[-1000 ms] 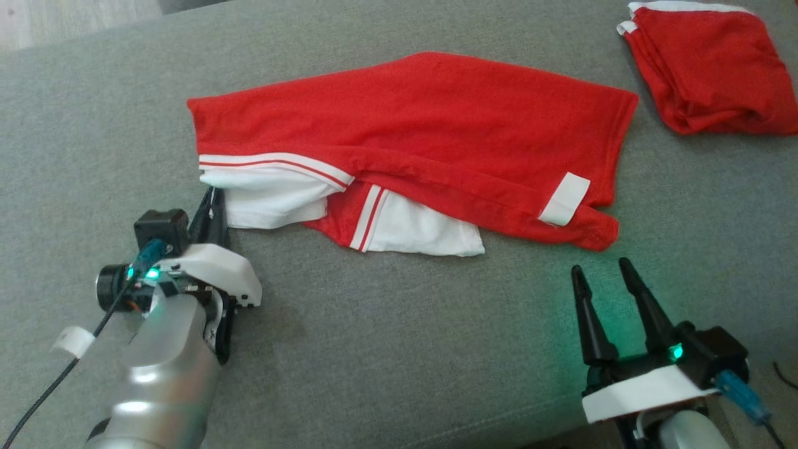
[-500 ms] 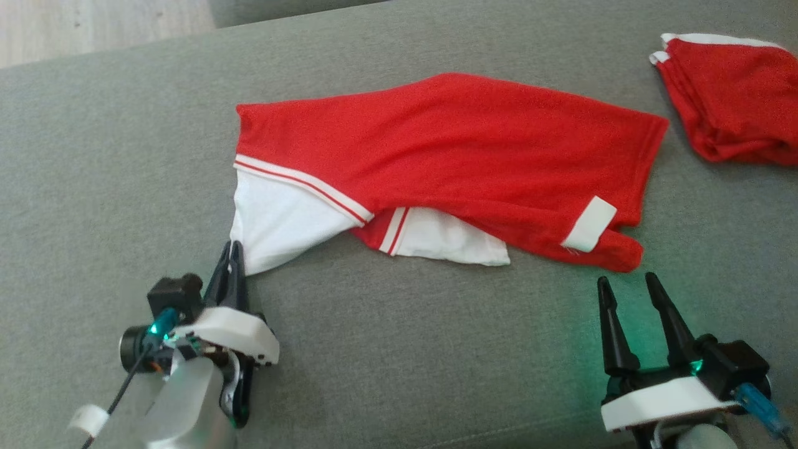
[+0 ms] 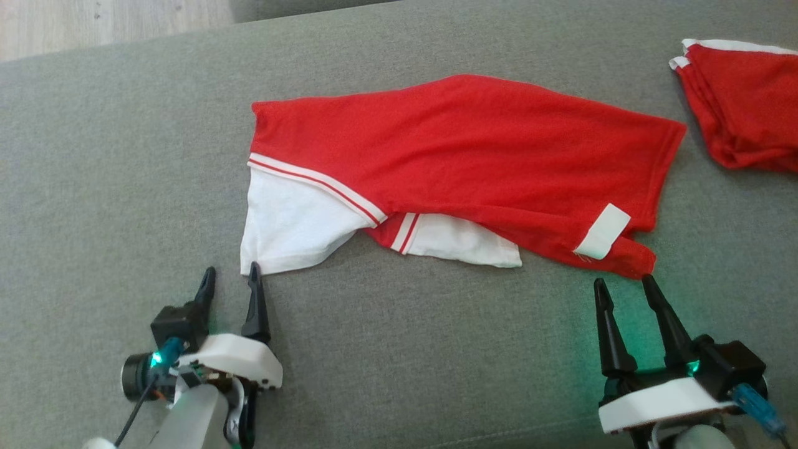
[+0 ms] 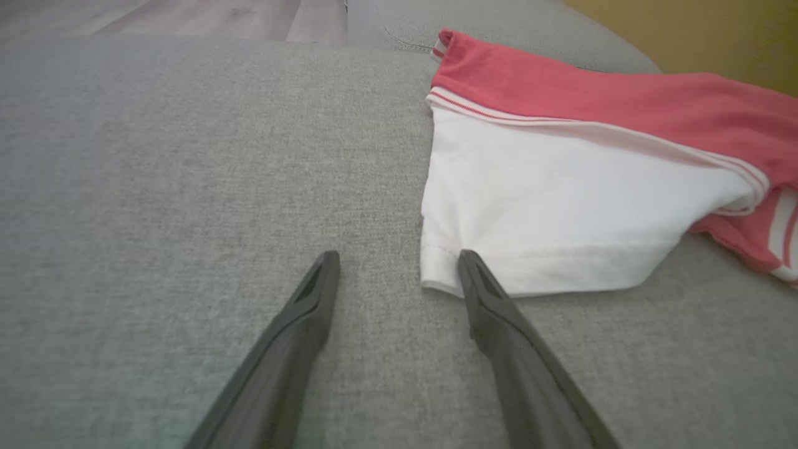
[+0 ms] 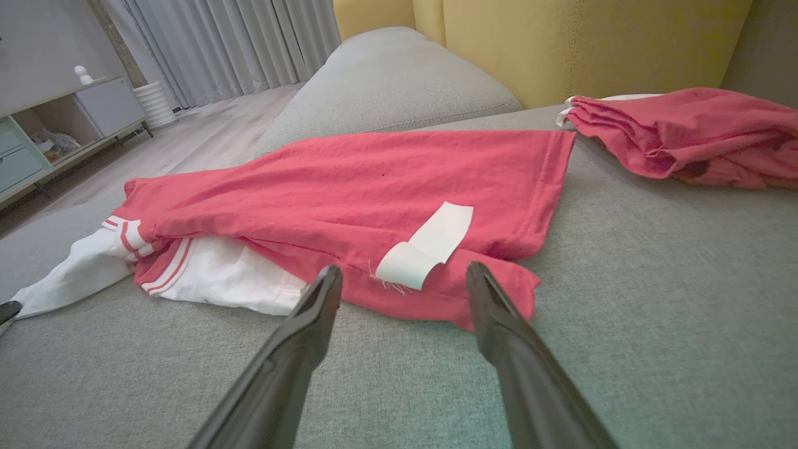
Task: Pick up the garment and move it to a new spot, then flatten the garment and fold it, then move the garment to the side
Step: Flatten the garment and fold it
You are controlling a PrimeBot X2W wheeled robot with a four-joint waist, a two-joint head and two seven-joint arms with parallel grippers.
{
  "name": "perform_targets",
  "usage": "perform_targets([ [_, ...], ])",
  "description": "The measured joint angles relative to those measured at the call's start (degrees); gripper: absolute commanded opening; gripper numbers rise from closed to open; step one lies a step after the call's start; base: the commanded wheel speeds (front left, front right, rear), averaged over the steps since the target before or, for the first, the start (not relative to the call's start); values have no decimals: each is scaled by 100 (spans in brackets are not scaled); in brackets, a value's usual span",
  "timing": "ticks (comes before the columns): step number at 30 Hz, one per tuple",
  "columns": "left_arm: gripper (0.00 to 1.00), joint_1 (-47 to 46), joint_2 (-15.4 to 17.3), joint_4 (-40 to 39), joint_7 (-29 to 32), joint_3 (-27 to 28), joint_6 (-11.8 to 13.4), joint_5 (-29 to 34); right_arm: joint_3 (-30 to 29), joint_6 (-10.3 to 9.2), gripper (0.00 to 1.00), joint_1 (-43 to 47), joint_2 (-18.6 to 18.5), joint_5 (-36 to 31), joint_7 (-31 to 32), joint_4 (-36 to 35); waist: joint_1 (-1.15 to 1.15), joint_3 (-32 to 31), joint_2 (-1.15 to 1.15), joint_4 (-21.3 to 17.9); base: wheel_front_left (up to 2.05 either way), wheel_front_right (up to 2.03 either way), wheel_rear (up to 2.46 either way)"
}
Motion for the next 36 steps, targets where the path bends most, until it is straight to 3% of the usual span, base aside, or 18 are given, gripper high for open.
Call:
perform_targets([
  [6, 100, -59, 11, 1, 156, -47, -2, 0, 5, 0, 100, -3, 0, 0, 0, -1, 0, 43, 0, -18, 0, 0, 0],
  [8, 0, -123, 25, 10, 269, -93, -35, 0, 8, 0, 100, -7, 0, 0, 0, -1, 0, 54, 0, -34, 0, 0, 0],
  [13, 0, -155, 41, -110, 332, -205, -243, -10, -116, 0, 100, -7, -2, 0, 0, 12, 0, 53, 0, -19, 0, 0, 0],
  [23, 0, -91, 307, -1049, 154, -201, -156, 69, -616, 0, 100, -235, 16, 248, 0, 857, 1, 55, 0, 167, 0, 0, 0],
  [32, 0, -47, 378, -1475, 354, -215, -56, 68, -612, 0, 98, -616, -70, 308, 0, 1430, 0, 36, 0, 248, 0, 0, 0],
  [34, 0, -24, 385, -1513, 358, -229, -49, 68, -592, 0, 74, -657, -76, 315, 0, 1499, 1, 29, 0, 259, 0, 0, 0],
  [35, 0, -3, 389, -1537, 365, -234, -49, 68, -575, 0, 53, -672, -76, 333, 0, 1508, 0, 27, 0, 266, 0, 0, 0],
  [36, 0, 22, 397, -1563, 405, -236, -48, 68, -555, 0, 44, -676, -78, 354, 0, 1507, 0, 25, 0, 272, 0, 0, 0],
])
